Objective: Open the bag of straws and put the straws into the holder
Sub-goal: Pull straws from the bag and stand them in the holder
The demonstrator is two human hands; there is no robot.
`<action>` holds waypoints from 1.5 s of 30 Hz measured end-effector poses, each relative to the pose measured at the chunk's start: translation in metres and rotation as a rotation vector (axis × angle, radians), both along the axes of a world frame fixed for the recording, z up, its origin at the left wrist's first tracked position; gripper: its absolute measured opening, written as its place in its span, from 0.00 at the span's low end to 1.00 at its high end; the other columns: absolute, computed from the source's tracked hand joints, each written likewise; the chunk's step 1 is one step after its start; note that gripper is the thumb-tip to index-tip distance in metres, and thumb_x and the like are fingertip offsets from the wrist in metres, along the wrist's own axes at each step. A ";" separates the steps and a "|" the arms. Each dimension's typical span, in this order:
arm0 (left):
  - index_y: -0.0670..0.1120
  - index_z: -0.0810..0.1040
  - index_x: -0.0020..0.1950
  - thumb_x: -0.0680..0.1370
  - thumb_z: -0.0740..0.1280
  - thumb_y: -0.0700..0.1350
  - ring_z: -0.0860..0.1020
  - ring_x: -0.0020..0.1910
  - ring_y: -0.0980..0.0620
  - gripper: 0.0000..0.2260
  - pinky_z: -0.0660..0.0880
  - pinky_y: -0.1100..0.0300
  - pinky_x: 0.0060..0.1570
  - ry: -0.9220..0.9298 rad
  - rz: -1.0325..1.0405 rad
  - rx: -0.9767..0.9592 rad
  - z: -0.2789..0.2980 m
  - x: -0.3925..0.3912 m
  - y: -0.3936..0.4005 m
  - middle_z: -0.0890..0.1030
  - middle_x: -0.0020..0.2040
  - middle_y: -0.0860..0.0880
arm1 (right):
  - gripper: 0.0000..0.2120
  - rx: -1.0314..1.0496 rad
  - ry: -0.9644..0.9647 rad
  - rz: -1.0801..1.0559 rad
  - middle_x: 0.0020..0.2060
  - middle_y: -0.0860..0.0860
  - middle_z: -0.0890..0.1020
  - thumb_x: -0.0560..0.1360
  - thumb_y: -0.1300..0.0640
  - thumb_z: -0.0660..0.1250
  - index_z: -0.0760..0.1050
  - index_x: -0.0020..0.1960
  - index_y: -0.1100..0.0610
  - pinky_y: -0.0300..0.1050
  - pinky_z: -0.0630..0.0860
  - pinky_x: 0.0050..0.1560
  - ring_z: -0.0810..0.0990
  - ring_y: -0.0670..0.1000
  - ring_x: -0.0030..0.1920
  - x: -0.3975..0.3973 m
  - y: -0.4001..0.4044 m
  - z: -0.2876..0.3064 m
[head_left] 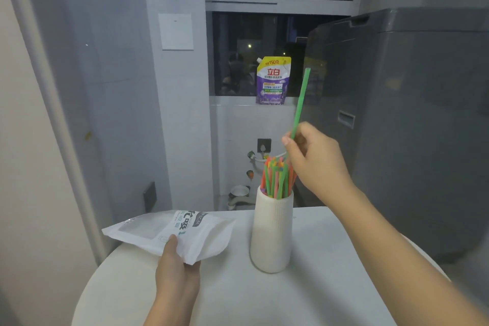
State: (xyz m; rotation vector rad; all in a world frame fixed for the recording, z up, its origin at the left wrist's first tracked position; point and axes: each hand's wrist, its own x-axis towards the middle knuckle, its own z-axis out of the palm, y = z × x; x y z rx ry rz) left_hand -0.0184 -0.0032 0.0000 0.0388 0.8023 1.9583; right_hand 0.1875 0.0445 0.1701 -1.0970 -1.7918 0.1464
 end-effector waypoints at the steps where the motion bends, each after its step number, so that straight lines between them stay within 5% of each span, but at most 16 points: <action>1: 0.46 0.71 0.64 0.81 0.59 0.42 0.77 0.41 0.52 0.11 0.79 0.64 0.29 -0.008 0.001 -0.001 0.000 0.000 0.001 0.79 0.49 0.49 | 0.05 -0.073 -0.055 -0.009 0.39 0.48 0.78 0.78 0.54 0.61 0.71 0.46 0.54 0.37 0.75 0.34 0.79 0.45 0.38 0.002 0.003 -0.002; 4: 0.46 0.71 0.63 0.81 0.59 0.42 0.77 0.40 0.52 0.10 0.78 0.64 0.29 -0.009 -0.002 0.001 0.001 0.001 0.002 0.79 0.47 0.49 | 0.02 -0.184 -0.133 -0.009 0.41 0.48 0.80 0.78 0.55 0.61 0.69 0.46 0.51 0.44 0.80 0.40 0.80 0.47 0.40 0.006 0.009 -0.011; 9: 0.46 0.73 0.59 0.81 0.59 0.42 0.77 0.41 0.52 0.08 0.79 0.64 0.30 -0.029 -0.007 -0.002 0.002 0.001 0.000 0.79 0.49 0.49 | 0.03 -0.115 -0.056 0.020 0.36 0.44 0.79 0.78 0.54 0.61 0.68 0.46 0.50 0.28 0.73 0.30 0.79 0.40 0.35 0.004 0.007 -0.017; 13: 0.46 0.73 0.58 0.81 0.59 0.41 0.78 0.43 0.52 0.07 0.79 0.63 0.30 -0.037 -0.008 0.003 0.003 0.000 -0.001 0.80 0.49 0.50 | 0.03 -0.130 -0.088 0.047 0.36 0.46 0.79 0.78 0.55 0.61 0.69 0.45 0.50 0.41 0.79 0.40 0.80 0.45 0.39 0.001 0.008 -0.019; 25: 0.48 0.74 0.50 0.81 0.59 0.41 0.79 0.44 0.52 0.05 0.79 0.60 0.35 -0.029 -0.025 -0.031 0.006 0.000 -0.002 0.80 0.49 0.49 | 0.04 -0.165 -0.136 0.007 0.34 0.42 0.75 0.77 0.55 0.62 0.68 0.45 0.50 0.32 0.71 0.33 0.79 0.46 0.39 -0.004 0.016 -0.023; 32: 0.47 0.74 0.49 0.81 0.60 0.40 0.79 0.44 0.51 0.05 0.75 0.56 0.44 -0.034 -0.017 -0.030 0.008 0.001 -0.002 0.80 0.49 0.48 | 0.10 -0.240 -0.358 -0.164 0.43 0.49 0.73 0.74 0.51 0.67 0.77 0.50 0.57 0.42 0.74 0.40 0.76 0.49 0.40 -0.003 0.025 -0.048; 39: 0.46 0.74 0.49 0.81 0.59 0.40 0.78 0.44 0.50 0.05 0.74 0.56 0.44 -0.026 -0.024 -0.022 0.008 0.002 -0.001 0.80 0.48 0.48 | 0.04 -0.128 0.046 -0.115 0.32 0.46 0.76 0.72 0.50 0.69 0.77 0.43 0.49 0.44 0.75 0.35 0.75 0.45 0.35 -0.004 0.020 -0.043; 45: 0.46 0.74 0.49 0.81 0.59 0.40 0.78 0.44 0.50 0.05 0.74 0.56 0.43 -0.030 -0.035 -0.019 0.007 0.002 -0.001 0.80 0.48 0.47 | 0.18 0.046 0.082 -0.072 0.45 0.44 0.72 0.70 0.45 0.70 0.74 0.57 0.48 0.44 0.75 0.43 0.75 0.47 0.45 -0.018 0.022 -0.034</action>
